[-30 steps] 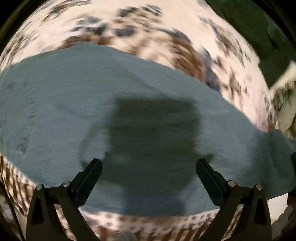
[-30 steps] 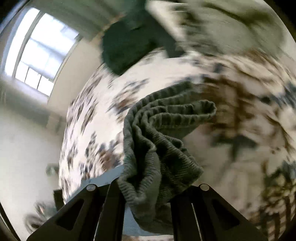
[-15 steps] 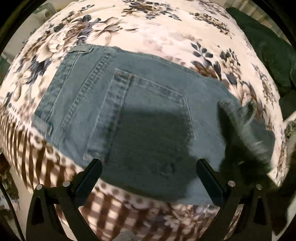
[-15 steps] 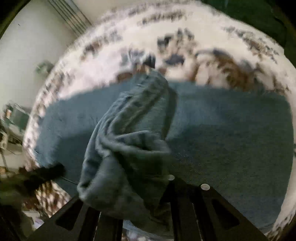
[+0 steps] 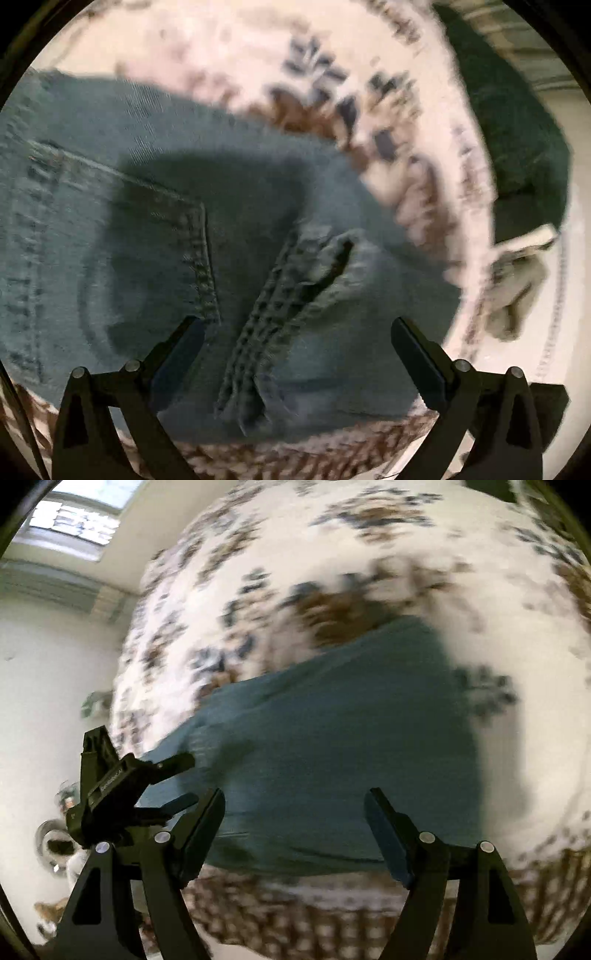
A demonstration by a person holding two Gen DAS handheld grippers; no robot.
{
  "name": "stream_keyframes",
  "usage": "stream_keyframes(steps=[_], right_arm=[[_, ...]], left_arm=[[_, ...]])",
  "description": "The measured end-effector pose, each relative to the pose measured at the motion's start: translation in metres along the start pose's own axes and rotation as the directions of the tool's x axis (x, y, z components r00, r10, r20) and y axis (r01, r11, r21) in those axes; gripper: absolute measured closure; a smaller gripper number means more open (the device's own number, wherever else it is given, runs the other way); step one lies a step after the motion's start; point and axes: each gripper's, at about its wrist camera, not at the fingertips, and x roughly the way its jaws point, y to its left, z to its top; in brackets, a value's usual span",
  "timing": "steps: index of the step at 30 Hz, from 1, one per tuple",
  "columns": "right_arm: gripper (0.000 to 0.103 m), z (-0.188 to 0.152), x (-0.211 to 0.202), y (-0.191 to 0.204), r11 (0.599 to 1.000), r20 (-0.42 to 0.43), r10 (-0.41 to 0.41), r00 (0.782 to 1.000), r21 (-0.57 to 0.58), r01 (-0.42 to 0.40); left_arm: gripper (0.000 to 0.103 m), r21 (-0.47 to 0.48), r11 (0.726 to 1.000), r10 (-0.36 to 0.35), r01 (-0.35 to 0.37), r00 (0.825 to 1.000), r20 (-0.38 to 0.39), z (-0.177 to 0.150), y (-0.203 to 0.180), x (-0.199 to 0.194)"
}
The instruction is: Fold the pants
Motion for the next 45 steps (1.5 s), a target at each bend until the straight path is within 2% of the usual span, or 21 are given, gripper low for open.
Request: stream_keyframes(steps=[3, 7, 8, 9, 11, 12, 13, 15, 18, 20, 22, 25, 29, 31, 32, 34, 36, 40, 42, 43, 45], right_arm=[[0.023, 0.007, 0.011, -0.028, 0.997, -0.010, -0.060, 0.998, 0.041, 0.061], [0.023, 0.016, 0.032, -0.051, 0.993, -0.027, -0.096, 0.995, 0.073, 0.098], [0.023, 0.018, 0.034, -0.054, 0.992, -0.027, -0.098, 0.995, 0.077, 0.100], [0.023, 0.018, 0.035, -0.056, 0.991, -0.025, -0.104, 0.994, 0.077, 0.106], [0.023, 0.020, 0.040, -0.057, 0.990, -0.025, -0.117, 0.993, 0.074, 0.118], [0.023, 0.021, 0.042, -0.057, 0.990, -0.024, -0.121, 0.992, 0.073, 0.122], [0.023, 0.020, 0.041, -0.056, 0.989, -0.024, -0.127, 0.992, 0.071, 0.128], [0.023, 0.021, 0.042, -0.053, 0.989, -0.027, -0.130, 0.991, 0.069, 0.132], [0.023, 0.024, 0.038, -0.045, 0.990, -0.029, -0.117, 0.993, 0.069, 0.119], [0.023, 0.024, 0.037, -0.038, 0.991, -0.037, -0.122, 0.992, 0.048, 0.123], [0.023, 0.024, 0.043, -0.033, 0.989, -0.059, -0.146, 0.987, 0.023, 0.148], [0.023, 0.024, 0.060, -0.030, 0.978, -0.093, -0.206, 0.974, -0.016, 0.206], [0.023, 0.028, 0.069, -0.023, 0.968, -0.110, -0.251, 0.962, -0.037, 0.248], [0.023, 0.029, 0.068, -0.018, 0.971, -0.115, -0.240, 0.964, -0.029, 0.238], [0.023, 0.030, 0.067, -0.014, 0.972, -0.119, -0.235, 0.965, -0.023, 0.234], [0.023, 0.029, 0.066, -0.005, 0.972, -0.126, -0.234, 0.964, -0.026, 0.233], [0.023, 0.028, 0.066, 0.011, 0.972, -0.126, -0.234, 0.964, -0.039, 0.231], [0.023, 0.022, 0.071, 0.050, 0.969, -0.121, -0.240, 0.963, -0.090, 0.230], [0.023, 0.019, 0.079, 0.072, 0.968, -0.117, -0.234, 0.965, -0.126, 0.219], [0.023, 0.017, 0.085, 0.085, 0.965, -0.115, -0.236, 0.965, -0.149, 0.218], [0.023, 0.014, 0.097, 0.100, 0.960, -0.117, -0.242, 0.963, -0.176, 0.220]], left_arm=[[0.000, 0.046, 0.993, 0.111, -0.110, 0.994, -0.018, 0.002, -0.008, 0.019], [0.005, 0.154, 0.960, 0.230, -0.232, 0.973, 0.032, 0.000, -0.035, 0.029], [0.012, 0.197, 0.945, 0.256, -0.263, 0.965, 0.057, -0.003, -0.046, 0.033], [0.037, 0.225, 0.930, 0.279, -0.289, 0.957, 0.076, -0.004, -0.052, 0.035], [0.052, 0.300, 0.883, 0.338, -0.362, 0.932, 0.129, -0.013, -0.070, 0.043], [0.070, 0.319, 0.870, 0.347, -0.375, 0.927, 0.143, -0.016, -0.074, 0.045], [0.079, 0.330, 0.863, 0.347, -0.382, 0.924, 0.163, -0.019, -0.078, 0.044], [0.088, 0.336, 0.857, 0.342, -0.391, 0.919, 0.199, -0.026, -0.080, 0.036], [0.089, 0.297, 0.867, 0.328, -0.399, 0.908, 0.262, -0.029, -0.070, 0.006], [0.089, 0.259, 0.873, 0.348, -0.414, 0.899, 0.265, -0.024, -0.055, -0.001], [0.088, 0.254, 0.881, 0.347, -0.400, 0.910, 0.229, -0.020, -0.039, 0.010], [0.083, 0.276, 0.870, 0.356, -0.409, 0.908, 0.222, -0.017, -0.035, 0.015], [0.072, 0.185, 0.941, 0.248, -0.283, 0.950, 0.192, -0.014, -0.020, -0.010], [0.050, 0.127, 0.976, 0.145, -0.175, 0.966, 0.216, -0.014, -0.007, -0.033], [0.041, 0.079, 0.992, 0.073, -0.097, 0.961, 0.266, -0.017, 0.006, -0.055], [0.004, 0.014, 1.000, -0.010, 0.006, 0.936, 0.351, -0.024, 0.027, -0.082], [0.003, -0.096, 0.994, -0.012, 0.058, 0.908, 0.418, -0.031, 0.055, -0.105], [0.004, -0.359, 0.929, 0.100, 0.091, 0.872, 0.480, -0.043, 0.134, -0.128], [0.004, -0.492, 0.858, 0.143, 0.151, 0.849, 0.509, -0.058, 0.176, -0.129], [0.004, -0.571, 0.794, 0.159, 0.209, 0.835, 0.527, -0.066, 0.200, -0.130], [0.005, -0.655, 0.701, 0.189, 0.282, 0.812, 0.552, -0.081, 0.222, -0.125]])
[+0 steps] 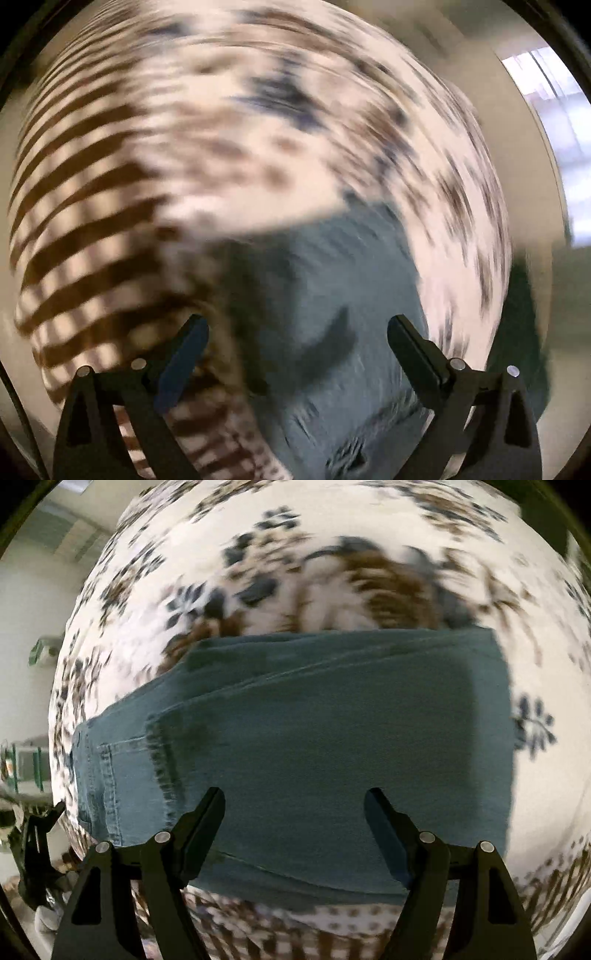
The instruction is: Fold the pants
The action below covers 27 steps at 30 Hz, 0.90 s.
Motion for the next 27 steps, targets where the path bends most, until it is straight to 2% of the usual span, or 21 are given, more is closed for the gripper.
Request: stream_keyframes(steps=[2, 6, 10, 12, 14, 17, 19, 20, 21, 22, 27], right_arm=[[0.023, 0.002, 0.011, 0.013, 1.000, -0.007, -0.002, 1.000, -0.007, 0.002], [0.023, 0.006, 0.032, 0.027, 1.000, -0.030, -0.009, 1.000, -0.010, 0.008], [0.023, 0.007, 0.044, 0.031, 1.000, -0.053, -0.009, 0.999, -0.010, 0.008], [0.023, 0.007, 0.045, 0.032, 1.000, -0.056, -0.011, 0.998, -0.013, 0.011], [0.023, 0.008, 0.045, 0.032, 1.000, -0.057, -0.009, 0.998, -0.017, 0.008], [0.023, 0.007, 0.044, 0.029, 1.000, -0.061, -0.007, 0.998, -0.018, 0.006], [0.023, 0.005, 0.045, 0.026, 1.000, -0.063, -0.009, 0.998, -0.013, 0.008], [0.023, 0.004, 0.044, 0.023, 1.000, -0.065, -0.011, 0.998, -0.008, 0.010], [0.023, 0.003, 0.044, 0.021, 1.000, -0.065, -0.012, 0.998, -0.003, 0.012], [0.023, 0.002, 0.044, 0.019, 1.000, -0.063, -0.010, 0.998, 0.001, 0.010], [0.023, 0.000, 0.040, 0.013, 1.000, -0.059, -0.007, 0.998, 0.008, 0.008]], left_arm=[[0.005, -0.098, 0.995, 0.008, -0.005, 1.000, 0.030, 0.009, 0.021, 0.000], [0.006, -0.155, 0.987, -0.040, 0.041, 0.999, 0.004, 0.017, 0.032, 0.019], [0.007, -0.072, 0.992, -0.103, 0.105, 0.994, 0.023, 0.020, 0.010, 0.020], [0.007, -0.029, 0.992, -0.119, 0.119, 0.993, 0.009, 0.023, 0.002, 0.033], [0.007, -0.007, 0.995, -0.096, 0.095, 0.994, -0.046, 0.028, 0.004, 0.052], [0.009, 0.017, 0.994, -0.104, 0.105, 0.994, -0.043, 0.028, 0.001, 0.050], [0.043, 0.063, 0.994, -0.090, 0.090, 0.996, -0.013, 0.024, -0.004, 0.041], [0.050, 0.083, 0.992, -0.093, 0.093, 0.996, -0.006, 0.023, -0.006, 0.037], [0.065, 0.095, 0.991, -0.093, 0.092, 0.996, 0.002, 0.022, -0.008, 0.035], [0.071, 0.116, 0.988, -0.105, 0.103, 0.994, 0.011, 0.020, -0.010, 0.027], [0.078, 0.245, 0.955, -0.178, 0.165, 0.983, 0.034, 0.006, -0.046, -0.015]])
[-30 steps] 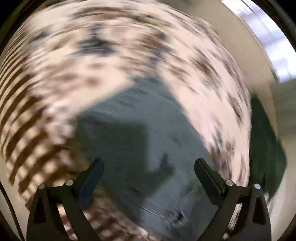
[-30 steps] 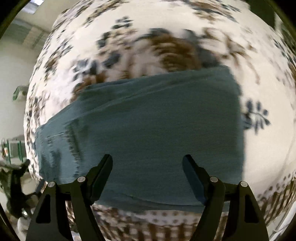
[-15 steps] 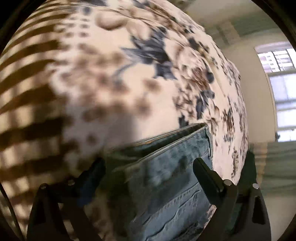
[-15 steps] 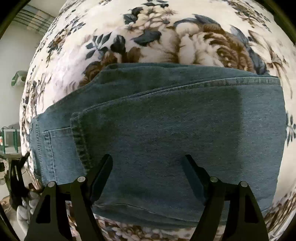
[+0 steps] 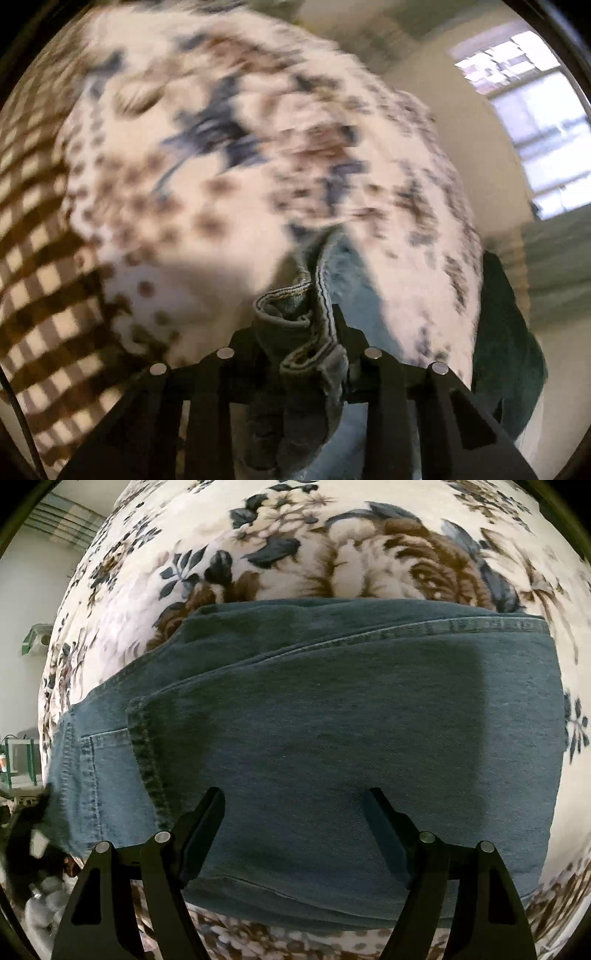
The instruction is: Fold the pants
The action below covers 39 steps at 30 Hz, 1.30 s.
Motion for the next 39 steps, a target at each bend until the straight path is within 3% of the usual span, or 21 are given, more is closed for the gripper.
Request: stream_keyframes(steps=[5, 8, 10, 12, 15, 18, 22, 24, 27, 28, 29, 30, 31, 33, 35, 37, 39], right_arm=[[0.023, 0.001, -0.018, -0.023, 0.999, 0.012, 0.022, 1.000, 0.047, -0.023], [0.023, 0.002, -0.036, -0.043, 0.997, 0.038, 0.029, 0.999, 0.077, -0.032], [0.023, 0.002, -0.049, -0.059, 0.995, 0.056, 0.023, 0.998, 0.095, -0.028], [0.023, 0.002, -0.064, -0.079, 0.993, 0.077, 0.018, 0.997, 0.117, -0.027], [0.023, 0.000, -0.081, -0.114, 0.988, 0.097, -0.011, 0.995, 0.153, -0.004], [0.023, 0.001, -0.088, -0.144, 0.983, 0.093, -0.024, 0.995, 0.186, 0.007], [0.023, 0.000, -0.094, -0.164, 0.981, 0.094, -0.022, 0.995, 0.192, 0.003], [0.023, 0.001, -0.096, -0.166, 0.982, 0.095, -0.020, 0.995, 0.188, 0.002], [0.023, 0.001, -0.100, -0.166, 0.982, 0.092, -0.004, 0.996, 0.186, -0.013], [0.023, 0.003, -0.102, -0.166, 0.983, 0.091, 0.006, 0.996, 0.183, -0.022], [0.023, 0.003, -0.104, -0.165, 0.983, 0.091, 0.008, 0.996, 0.180, -0.025], [0.023, 0.003, -0.106, -0.163, 0.984, 0.091, 0.015, 0.996, 0.175, -0.031], [0.023, 0.003, -0.109, -0.161, 0.985, 0.092, 0.026, 0.995, 0.167, -0.041], [0.023, 0.005, -0.112, -0.153, 0.986, 0.092, 0.056, 0.994, 0.149, -0.069], [0.017, 0.007, -0.113, -0.140, 0.985, 0.082, 0.108, 0.991, 0.127, -0.118], [0.016, 0.011, -0.111, -0.120, 0.976, 0.074, 0.188, 0.979, 0.094, -0.194], [0.013, 0.016, -0.103, -0.100, 0.967, 0.056, 0.244, 0.968, 0.063, -0.247]], left_arm=[[0.083, 0.178, 0.976, -0.117, 0.123, 0.992, -0.044, -0.031, -0.080, -0.030], [0.084, 0.327, 0.928, -0.149, 0.179, 0.982, -0.112, -0.072, -0.135, -0.029], [0.084, 0.360, 0.909, -0.159, 0.211, 0.973, -0.167, -0.097, -0.156, -0.019], [0.084, 0.425, 0.871, -0.153, 0.247, 0.958, -0.243, -0.136, -0.183, -0.004], [0.084, 0.537, 0.805, -0.064, 0.254, 0.936, -0.346, -0.189, -0.206, 0.028], [0.084, 0.666, 0.719, 0.112, 0.196, 0.914, -0.390, -0.237, -0.212, 0.071], [0.083, 0.753, 0.643, 0.221, 0.141, 0.907, -0.359, -0.258, -0.211, 0.087], [0.079, 0.759, 0.640, 0.246, 0.121, 0.903, -0.352, -0.257, -0.216, 0.089], [0.066, 0.765, 0.639, 0.331, 0.079, 0.870, -0.366, -0.253, -0.234, 0.090], [0.066, 0.768, 0.636, 0.337, 0.073, 0.870, -0.361, -0.253, -0.239, 0.085], [0.065, 0.785, 0.618, 0.346, 0.046, 0.881, -0.324, -0.248, -0.249, 0.072], [0.056, 0.796, 0.603, 0.339, 0.042, 0.890, -0.304, -0.251, -0.248, 0.061], [0.038, 0.806, 0.592, 0.323, 0.032, 0.906, -0.274, -0.245, -0.256, 0.044], [0.015, 0.826, 0.564, 0.322, -0.010, 0.923, -0.208, -0.234, -0.263, 0.027], [0.011, 0.845, 0.528, 0.337, -0.088, 0.934, -0.114, -0.216, -0.263, 0.007], [0.010, 0.847, 0.499, 0.380, -0.185, 0.925, -0.022, -0.198, -0.250, -0.003], [0.010, 0.834, 0.470, 0.436, -0.290, 0.898, 0.067, -0.177, -0.228, -0.006]])
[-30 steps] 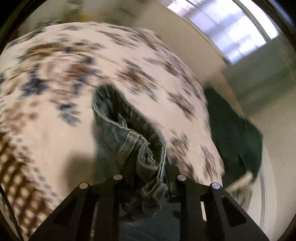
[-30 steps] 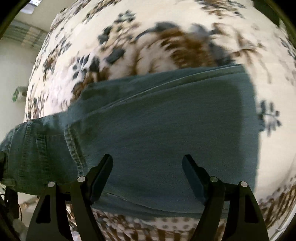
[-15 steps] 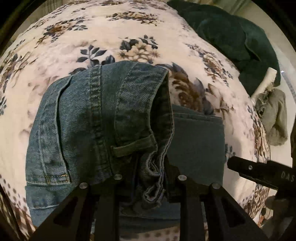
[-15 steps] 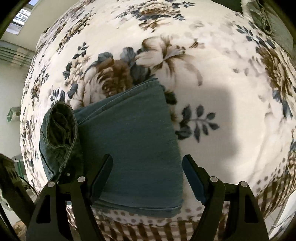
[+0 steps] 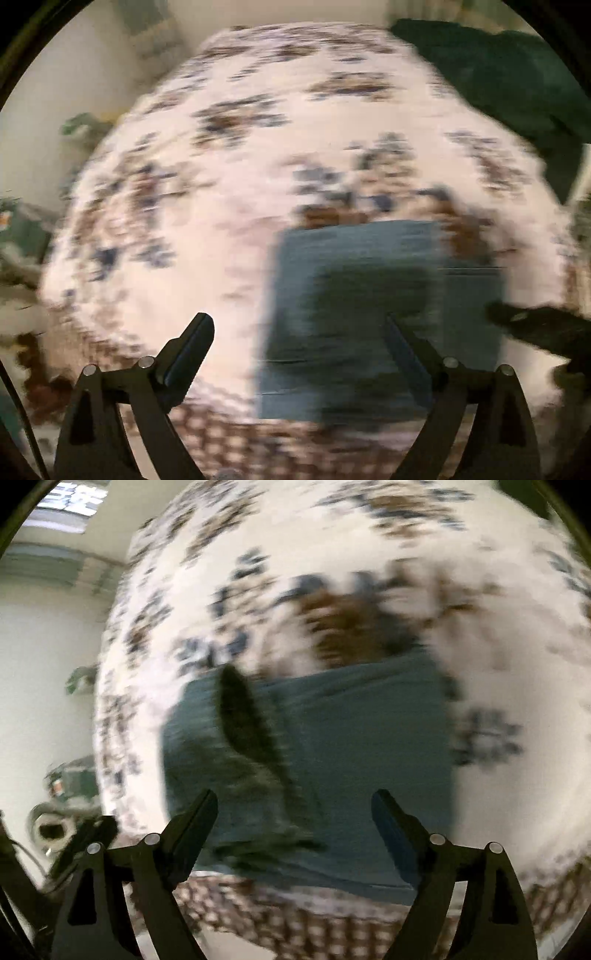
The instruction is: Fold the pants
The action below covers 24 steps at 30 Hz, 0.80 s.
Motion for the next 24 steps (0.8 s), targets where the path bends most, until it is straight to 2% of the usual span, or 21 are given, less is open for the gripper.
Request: stream_keyframes(steps=[2, 4, 8, 10, 11, 12, 13, 14, 15, 16, 18, 21, 24], right_arm=[[0.012, 0.004, 0.025, 0.019, 0.998, -0.045, 0.040, 0.998, -0.041, -0.042], [0.012, 0.008, 0.057, 0.029, 0.997, -0.093, 0.025, 0.995, -0.067, -0.032], [0.011, 0.012, 0.113, 0.032, 0.988, -0.163, -0.116, 0.980, -0.122, 0.096], [0.013, 0.010, 0.120, 0.035, 0.986, -0.163, -0.134, 0.978, -0.124, 0.115], [0.033, 0.009, 0.117, 0.039, 0.988, -0.140, -0.110, 0.984, -0.120, 0.093], [0.049, 0.007, 0.113, 0.043, 0.991, -0.120, -0.082, 0.989, -0.115, 0.069], [0.054, 0.004, 0.110, 0.047, 0.990, -0.106, -0.090, 0.990, -0.121, 0.077], [0.066, -0.001, 0.104, 0.053, 0.986, -0.083, -0.102, 0.991, -0.143, 0.090], [0.071, -0.005, 0.096, 0.058, 0.982, -0.064, -0.112, 0.992, -0.161, 0.101], [0.074, -0.009, 0.088, 0.061, 0.981, -0.044, -0.106, 0.993, -0.167, 0.097], [0.075, -0.013, 0.060, 0.061, 0.983, 0.005, -0.088, 0.996, -0.161, 0.088], [0.076, -0.019, 0.005, 0.045, 0.990, 0.084, -0.078, 0.993, -0.112, 0.088], [0.076, -0.026, -0.041, 0.010, 0.993, 0.134, -0.109, 0.985, -0.036, 0.115]], left_arm=[[0.010, -0.005, 0.994, 0.114, -0.114, 0.993, -0.032, -0.006, 0.022, 0.018], [0.010, -0.016, 0.984, 0.174, -0.176, 0.981, -0.089, -0.013, 0.044, 0.043], [0.010, -0.109, 0.984, 0.122, -0.143, 0.976, -0.182, -0.031, 0.078, 0.075], [0.010, -0.130, 0.981, 0.114, -0.143, 0.971, -0.208, -0.038, 0.085, 0.082], [0.010, -0.144, 0.979, 0.109, -0.142, 0.970, -0.217, -0.042, 0.089, 0.085], [0.010, -0.161, 0.978, 0.098, -0.135, 0.970, -0.222, -0.042, 0.090, 0.085], [0.010, -0.183, 0.975, 0.082, -0.126, 0.970, -0.228, -0.044, 0.093, 0.086], [0.010, -0.215, 0.972, 0.048, -0.098, 0.973, -0.227, -0.046, 0.096, 0.088], [0.010, -0.257, 0.965, -0.001, -0.057, 0.975, -0.220, -0.048, 0.099, 0.090], [0.010, -0.286, 0.958, -0.040, -0.023, 0.976, -0.212, -0.049, 0.101, 0.090], [0.009, -0.310, 0.951, -0.072, 0.005, 0.976, -0.205, -0.047, 0.102, 0.087], [0.008, -0.297, 0.954, -0.101, 0.048, 0.981, -0.167, -0.036, 0.094, 0.076], [0.008, -0.262, 0.959, -0.144, 0.107, 0.982, -0.126, -0.021, 0.079, 0.065]])
